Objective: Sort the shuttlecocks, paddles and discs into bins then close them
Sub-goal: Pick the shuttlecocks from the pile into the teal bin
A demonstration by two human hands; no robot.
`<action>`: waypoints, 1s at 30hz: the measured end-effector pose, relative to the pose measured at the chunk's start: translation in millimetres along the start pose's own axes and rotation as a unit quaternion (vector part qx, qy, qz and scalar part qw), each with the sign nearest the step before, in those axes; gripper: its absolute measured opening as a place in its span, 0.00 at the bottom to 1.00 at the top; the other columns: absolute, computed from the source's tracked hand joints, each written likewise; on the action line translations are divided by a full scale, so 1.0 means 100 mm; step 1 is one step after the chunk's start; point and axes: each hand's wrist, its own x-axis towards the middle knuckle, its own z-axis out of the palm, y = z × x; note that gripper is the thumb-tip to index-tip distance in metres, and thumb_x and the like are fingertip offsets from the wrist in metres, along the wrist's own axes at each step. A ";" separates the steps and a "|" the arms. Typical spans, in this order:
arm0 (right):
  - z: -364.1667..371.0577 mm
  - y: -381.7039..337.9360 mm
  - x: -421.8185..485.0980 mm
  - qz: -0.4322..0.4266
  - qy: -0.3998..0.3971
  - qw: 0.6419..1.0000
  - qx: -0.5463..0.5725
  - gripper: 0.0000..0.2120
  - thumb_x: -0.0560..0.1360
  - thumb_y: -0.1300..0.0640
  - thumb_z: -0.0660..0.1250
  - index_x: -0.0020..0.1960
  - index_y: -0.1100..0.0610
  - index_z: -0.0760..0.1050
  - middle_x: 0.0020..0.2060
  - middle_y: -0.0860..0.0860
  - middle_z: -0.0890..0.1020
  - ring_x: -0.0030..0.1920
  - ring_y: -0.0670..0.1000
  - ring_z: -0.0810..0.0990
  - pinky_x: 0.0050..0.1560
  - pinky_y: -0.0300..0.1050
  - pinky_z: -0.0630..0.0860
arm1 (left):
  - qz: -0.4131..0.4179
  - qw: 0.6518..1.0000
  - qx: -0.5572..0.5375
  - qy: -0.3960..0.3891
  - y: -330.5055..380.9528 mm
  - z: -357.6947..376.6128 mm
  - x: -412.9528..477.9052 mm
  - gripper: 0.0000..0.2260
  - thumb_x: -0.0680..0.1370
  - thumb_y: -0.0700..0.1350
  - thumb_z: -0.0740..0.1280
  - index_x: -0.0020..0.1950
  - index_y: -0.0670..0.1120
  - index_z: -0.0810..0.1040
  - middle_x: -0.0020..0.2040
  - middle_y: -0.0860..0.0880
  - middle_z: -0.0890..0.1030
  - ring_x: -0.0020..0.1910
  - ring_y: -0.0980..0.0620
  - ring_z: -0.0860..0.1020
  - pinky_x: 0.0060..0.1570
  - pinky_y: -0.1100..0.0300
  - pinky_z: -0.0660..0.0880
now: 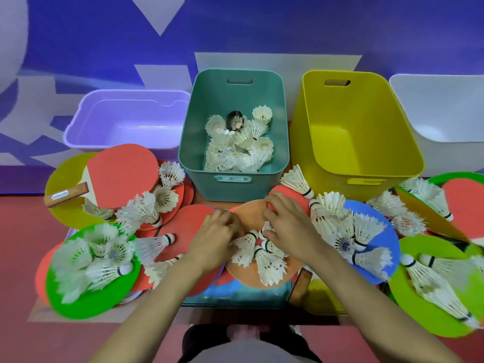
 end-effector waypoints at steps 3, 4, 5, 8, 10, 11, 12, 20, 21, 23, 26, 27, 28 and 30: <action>0.03 -0.05 0.00 0.018 0.011 1.000 -0.004 0.21 0.55 0.59 0.79 0.45 0.59 0.77 0.57 0.60 0.78 0.62 0.63 0.75 0.59 0.56 0.73 | -0.029 0.997 -0.045 0.057 0.01 0.09 0.00 0.08 0.68 0.45 0.69 0.47 0.49 0.81 0.51 0.50 0.78 0.54 0.46 0.73 0.51 0.56 0.66; 0.04 -0.06 -0.01 0.023 0.018 1.000 0.001 0.22 0.56 0.60 0.79 0.47 0.59 0.76 0.58 0.60 0.77 0.63 0.63 0.74 0.60 0.56 0.72 | -0.046 0.994 -0.069 0.069 0.00 0.11 0.00 0.07 0.69 0.46 0.67 0.45 0.48 0.80 0.49 0.51 0.77 0.52 0.47 0.73 0.51 0.56 0.68; 0.05 -0.06 -0.02 0.027 0.031 0.999 0.012 0.23 0.57 0.61 0.79 0.49 0.60 0.75 0.58 0.60 0.77 0.63 0.62 0.73 0.61 0.56 0.72 | -0.062 0.990 -0.098 0.081 0.00 0.12 0.00 0.07 0.70 0.47 0.66 0.44 0.48 0.80 0.47 0.51 0.77 0.51 0.48 0.73 0.51 0.56 0.69; 0.04 -0.02 -0.03 0.027 0.067 0.997 0.027 0.20 0.60 0.61 0.77 0.49 0.61 0.73 0.57 0.60 0.76 0.63 0.61 0.72 0.62 0.54 0.71 | -0.104 0.965 -0.201 0.133 0.02 0.10 0.00 0.02 0.73 0.45 0.67 0.42 0.48 0.78 0.44 0.52 0.77 0.46 0.51 0.73 0.50 0.62 0.67; 0.04 -0.01 -0.04 0.026 0.073 0.997 0.018 0.18 0.60 0.59 0.77 0.46 0.61 0.74 0.56 0.59 0.77 0.62 0.61 0.72 0.60 0.53 0.72 | -0.130 0.943 -0.255 0.169 0.04 0.06 0.00 0.03 0.74 0.42 0.69 0.40 0.48 0.77 0.41 0.52 0.77 0.43 0.55 0.72 0.45 0.68 0.65; 0.04 -0.01 -0.05 0.026 0.070 0.997 0.014 0.18 0.60 0.59 0.78 0.46 0.61 0.76 0.56 0.59 0.77 0.62 0.61 0.73 0.60 0.53 0.72 | -0.145 0.932 -0.278 0.184 0.05 0.05 -0.01 0.04 0.74 0.42 0.69 0.40 0.48 0.76 0.40 0.53 0.77 0.41 0.57 0.72 0.43 0.69 0.65; 0.05 -0.01 -0.05 0.025 0.064 0.998 0.009 0.17 0.61 0.59 0.78 0.46 0.61 0.77 0.56 0.60 0.78 0.62 0.61 0.74 0.59 0.54 0.73 | -0.159 0.921 -0.297 0.197 0.06 0.04 -0.01 0.05 0.75 0.42 0.69 0.40 0.48 0.76 0.39 0.54 0.78 0.40 0.59 0.72 0.42 0.68 0.65; 0.02 -0.06 -0.03 0.027 0.107 0.988 0.104 0.07 0.68 0.63 0.73 0.41 0.61 0.76 0.50 0.55 0.78 0.55 0.57 0.76 0.56 0.48 0.75 | -0.226 0.842 -0.426 0.242 0.09 -0.04 -0.02 0.04 0.75 0.40 0.69 0.40 0.45 0.78 0.39 0.47 0.80 0.36 0.58 0.75 0.39 0.70 0.69; 0.00 -0.06 -0.03 0.034 0.110 0.984 0.136 0.06 0.70 0.62 0.72 0.41 0.60 0.75 0.48 0.53 0.77 0.52 0.54 0.75 0.53 0.45 0.74 | -0.229 0.833 -0.440 0.245 0.08 -0.04 -0.03 0.04 0.75 0.40 0.69 0.40 0.46 0.78 0.39 0.47 0.81 0.37 0.56 0.75 0.39 0.69 0.70; -0.05 -0.04 -0.03 0.061 0.100 0.972 0.203 0.05 0.73 0.60 0.69 0.43 0.59 0.74 0.44 0.50 0.75 0.47 0.50 0.73 0.48 0.40 0.72 | -0.234 0.818 -0.462 0.251 0.06 -0.04 -0.05 0.04 0.75 0.41 0.69 0.41 0.47 0.78 0.39 0.48 0.82 0.38 0.55 0.77 0.40 0.65 0.72; -0.13 -0.06 -0.04 0.132 0.068 0.932 0.330 0.04 0.75 0.59 0.67 0.44 0.58 0.74 0.39 0.49 0.76 0.39 0.47 0.75 0.41 0.44 0.74 | -0.232 0.797 -0.486 0.274 0.06 -0.07 -0.07 0.04 0.76 0.42 0.69 0.41 0.49 0.78 0.39 0.53 0.82 0.39 0.56 0.78 0.42 0.64 0.73; -0.15 -0.06 -0.05 0.148 0.069 0.918 0.360 0.03 0.76 0.59 0.67 0.45 0.58 0.74 0.37 0.48 0.77 0.37 0.46 0.76 0.40 0.45 0.75 | -0.227 0.792 -0.492 0.281 0.07 -0.10 -0.07 0.04 0.76 0.42 0.68 0.41 0.48 0.78 0.38 0.55 0.82 0.38 0.58 0.78 0.42 0.66 0.73; -0.18 -0.06 -0.05 0.158 0.072 0.908 0.381 0.03 0.76 0.59 0.66 0.45 0.58 0.74 0.36 0.48 0.78 0.37 0.45 0.76 0.40 0.44 0.75 | -0.220 0.791 -0.494 0.288 0.08 -0.13 -0.07 0.04 0.76 0.41 0.68 0.42 0.48 0.78 0.38 0.56 0.82 0.38 0.59 0.77 0.41 0.68 0.72; -0.20 -0.05 -0.05 0.163 0.070 0.898 0.404 0.03 0.76 0.59 0.66 0.45 0.58 0.74 0.35 0.49 0.80 0.37 0.47 0.77 0.39 0.44 0.75 | -0.203 0.792 -0.491 0.300 0.08 -0.20 -0.06 0.04 0.76 0.41 0.68 0.43 0.48 0.78 0.39 0.55 0.82 0.39 0.58 0.77 0.42 0.67 0.72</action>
